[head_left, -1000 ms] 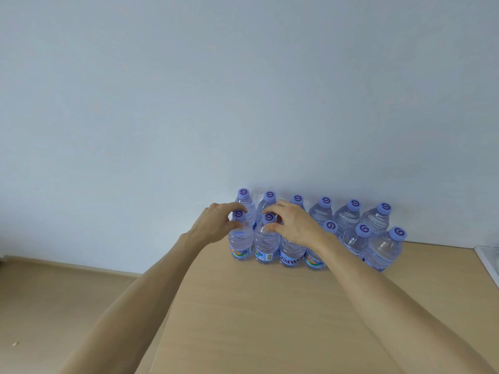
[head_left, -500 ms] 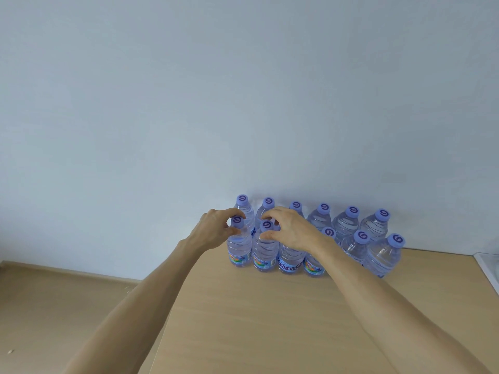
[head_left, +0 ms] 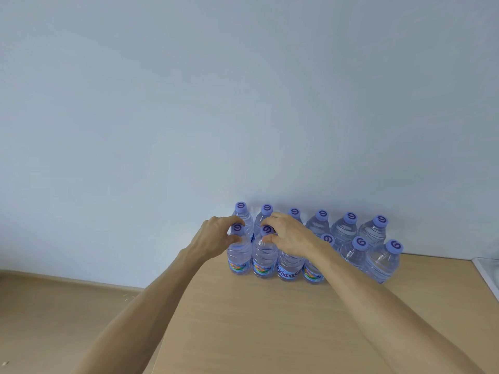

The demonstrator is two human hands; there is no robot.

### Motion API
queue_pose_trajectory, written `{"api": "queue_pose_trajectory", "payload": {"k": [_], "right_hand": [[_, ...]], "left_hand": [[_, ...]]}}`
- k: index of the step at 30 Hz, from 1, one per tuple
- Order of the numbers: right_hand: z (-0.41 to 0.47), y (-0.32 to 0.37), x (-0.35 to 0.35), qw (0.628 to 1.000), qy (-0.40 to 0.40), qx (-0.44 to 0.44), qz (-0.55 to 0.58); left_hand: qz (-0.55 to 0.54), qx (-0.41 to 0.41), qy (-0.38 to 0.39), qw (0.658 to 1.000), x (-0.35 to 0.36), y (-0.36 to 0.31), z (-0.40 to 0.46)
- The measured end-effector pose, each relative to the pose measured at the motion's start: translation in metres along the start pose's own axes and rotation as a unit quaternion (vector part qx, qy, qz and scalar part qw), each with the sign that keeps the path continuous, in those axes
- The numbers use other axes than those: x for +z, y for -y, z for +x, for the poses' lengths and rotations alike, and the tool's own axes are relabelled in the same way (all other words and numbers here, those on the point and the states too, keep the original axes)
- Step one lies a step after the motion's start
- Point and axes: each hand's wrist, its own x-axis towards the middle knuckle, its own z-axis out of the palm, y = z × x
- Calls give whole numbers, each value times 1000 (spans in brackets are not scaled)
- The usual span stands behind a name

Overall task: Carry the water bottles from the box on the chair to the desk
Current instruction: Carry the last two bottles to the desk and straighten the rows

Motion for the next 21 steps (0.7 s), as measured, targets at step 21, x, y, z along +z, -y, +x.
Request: {"api": "queue_pose_trajectory", "payload": {"k": [21], "right_hand": [[2,5,-3,1000,18,-6,0]], "left_hand": [[-16,-8,4,1000,-3,2,-1]]}}
